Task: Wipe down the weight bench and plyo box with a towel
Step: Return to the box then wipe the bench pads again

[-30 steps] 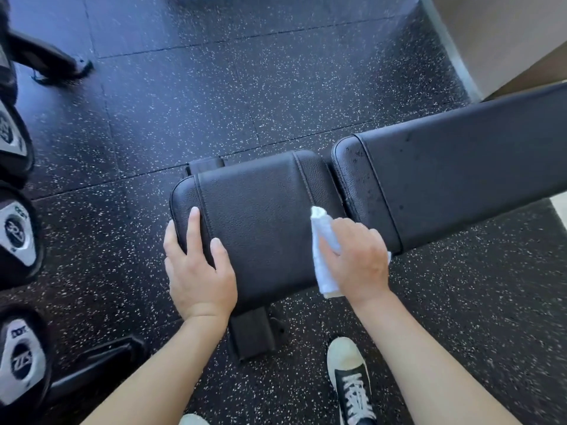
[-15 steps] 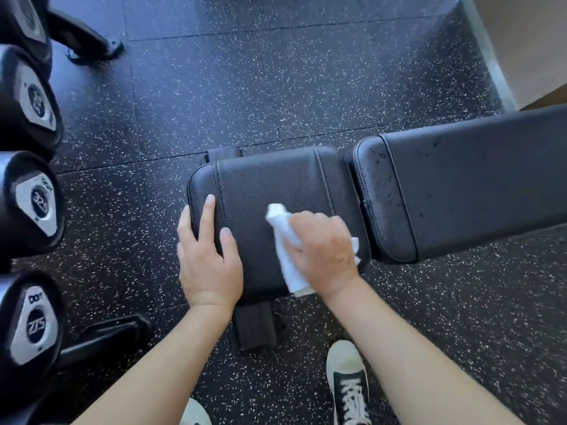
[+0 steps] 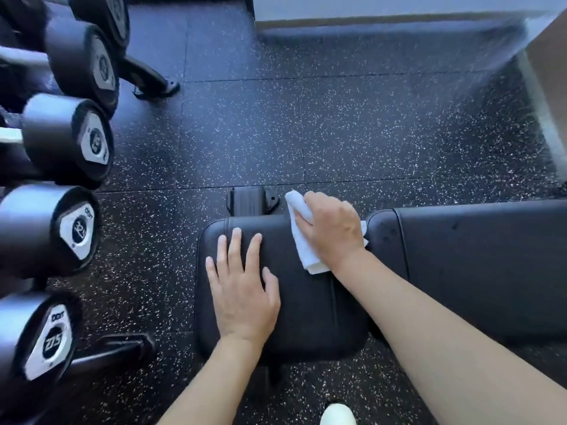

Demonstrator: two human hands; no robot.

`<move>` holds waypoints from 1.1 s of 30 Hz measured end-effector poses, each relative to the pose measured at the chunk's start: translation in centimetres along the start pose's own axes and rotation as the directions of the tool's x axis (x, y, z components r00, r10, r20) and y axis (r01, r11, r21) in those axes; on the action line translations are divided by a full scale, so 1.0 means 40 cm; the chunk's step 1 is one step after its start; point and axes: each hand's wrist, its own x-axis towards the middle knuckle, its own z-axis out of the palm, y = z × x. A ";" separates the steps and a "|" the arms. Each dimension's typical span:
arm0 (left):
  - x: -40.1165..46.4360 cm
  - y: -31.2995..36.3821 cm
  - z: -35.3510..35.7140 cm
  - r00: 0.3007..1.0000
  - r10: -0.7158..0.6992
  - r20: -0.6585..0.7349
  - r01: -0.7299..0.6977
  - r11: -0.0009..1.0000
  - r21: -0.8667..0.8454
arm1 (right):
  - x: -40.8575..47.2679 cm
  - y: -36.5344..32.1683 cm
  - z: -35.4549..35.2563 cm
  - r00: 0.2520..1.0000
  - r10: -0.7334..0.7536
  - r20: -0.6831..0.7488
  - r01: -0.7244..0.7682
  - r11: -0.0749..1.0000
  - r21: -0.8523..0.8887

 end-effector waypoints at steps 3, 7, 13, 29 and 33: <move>0.006 0.009 0.009 1.000 -0.010 -0.021 0.012 0.999 0.053 | 0.018 0.024 -0.023 0.991 -0.063 0.115 0.060 0.998 0.023; 0.008 0.014 0.006 0.999 -0.015 -0.037 0.017 0.998 0.068 | 0.029 0.086 -0.064 0.949 -0.077 0.307 0.066 0.997 0.049; 0.012 0.003 0.016 0.999 -0.008 -0.053 0.012 0.997 0.073 | 0.086 0.048 -0.045 0.853 0.049 0.520 -0.094 0.994 0.060; 0.009 0.022 0.023 0.998 -0.040 -0.043 0.044 0.995 0.092 | 0.244 -0.049 0.040 0.523 -0.281 0.804 -0.058 0.930 0.363; 0.016 0.017 0.025 0.999 -0.026 -0.018 0.028 0.993 0.113 | 0.244 0.190 -0.029 0.464 -0.225 0.857 -0.146 0.934 0.325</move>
